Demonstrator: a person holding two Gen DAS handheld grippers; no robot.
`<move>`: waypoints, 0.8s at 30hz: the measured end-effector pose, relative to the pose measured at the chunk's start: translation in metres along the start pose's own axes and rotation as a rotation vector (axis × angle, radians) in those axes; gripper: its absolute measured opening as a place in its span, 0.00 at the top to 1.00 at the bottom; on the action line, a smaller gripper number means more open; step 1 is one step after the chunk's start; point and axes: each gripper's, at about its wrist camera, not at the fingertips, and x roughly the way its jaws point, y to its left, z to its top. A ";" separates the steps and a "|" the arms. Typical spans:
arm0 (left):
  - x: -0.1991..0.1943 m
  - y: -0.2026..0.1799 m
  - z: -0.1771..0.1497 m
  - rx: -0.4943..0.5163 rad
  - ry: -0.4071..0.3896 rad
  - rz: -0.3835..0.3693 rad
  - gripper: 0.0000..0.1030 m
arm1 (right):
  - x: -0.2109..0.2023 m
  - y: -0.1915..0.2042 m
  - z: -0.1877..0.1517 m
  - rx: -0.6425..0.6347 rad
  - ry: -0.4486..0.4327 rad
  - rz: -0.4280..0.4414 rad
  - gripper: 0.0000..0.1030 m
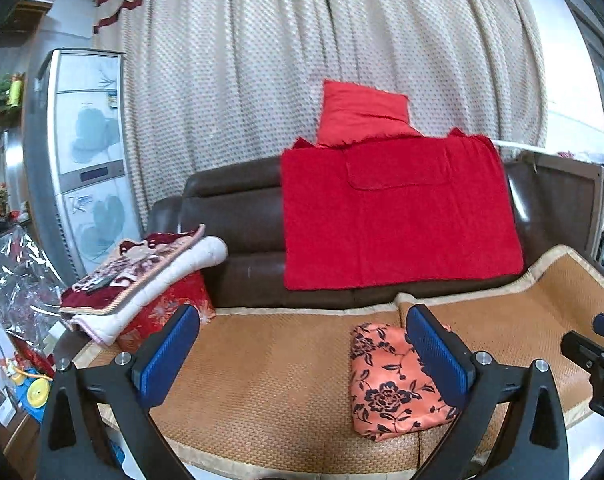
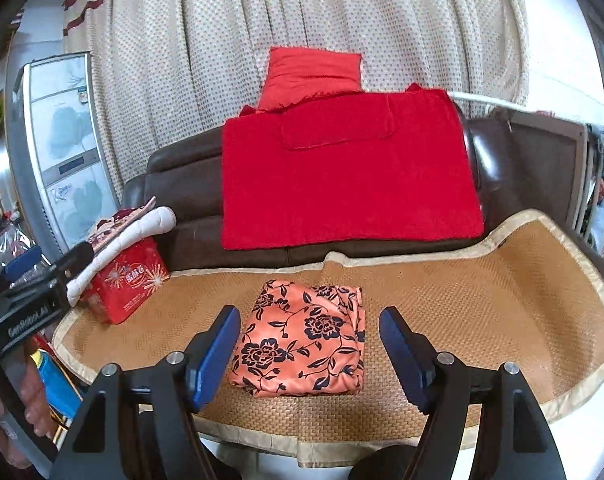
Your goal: Fold small clothes
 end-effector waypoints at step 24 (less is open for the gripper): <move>0.045 0.014 -0.006 -0.042 0.005 -0.054 0.00 | 0.056 0.006 -0.002 -0.017 0.072 0.005 0.27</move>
